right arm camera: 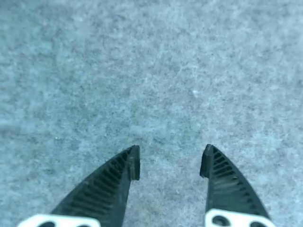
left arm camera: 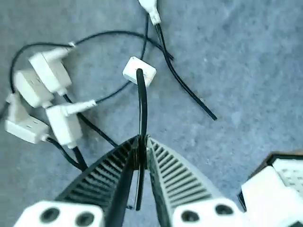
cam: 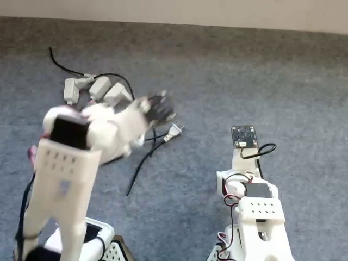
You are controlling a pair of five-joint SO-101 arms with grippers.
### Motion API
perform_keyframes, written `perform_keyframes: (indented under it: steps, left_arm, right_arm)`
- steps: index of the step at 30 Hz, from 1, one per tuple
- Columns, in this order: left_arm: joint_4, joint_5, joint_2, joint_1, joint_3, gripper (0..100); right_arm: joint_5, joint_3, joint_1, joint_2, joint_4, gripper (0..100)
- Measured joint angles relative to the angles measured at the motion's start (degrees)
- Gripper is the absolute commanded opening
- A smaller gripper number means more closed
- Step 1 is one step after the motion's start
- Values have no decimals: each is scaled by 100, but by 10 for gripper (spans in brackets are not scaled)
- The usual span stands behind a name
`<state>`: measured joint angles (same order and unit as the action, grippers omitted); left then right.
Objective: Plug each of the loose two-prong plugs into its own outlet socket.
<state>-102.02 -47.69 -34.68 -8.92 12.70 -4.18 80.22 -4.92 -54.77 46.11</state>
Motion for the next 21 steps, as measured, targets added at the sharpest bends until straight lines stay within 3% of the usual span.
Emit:
perform_keyframes:
  steps: [8, 12, 17, 21]
  left_arm:
    - [0, -501, -1881, 193, 2716, 4]
    - [0, -387, -2400, 193, 3209, 20]
    - [9, -158, -2453, 237, 3490, 176]
    - [35, 105, -2479, 237, 3376, 189]
  right_arm:
    - [0, 0, 0, 0, 0, 209]
    - [0, 0, 0, 0, 0, 209]
    - [0, 0, 0, 0, 0, 209]
    - [0, 0, 0, 0, 0, 209]
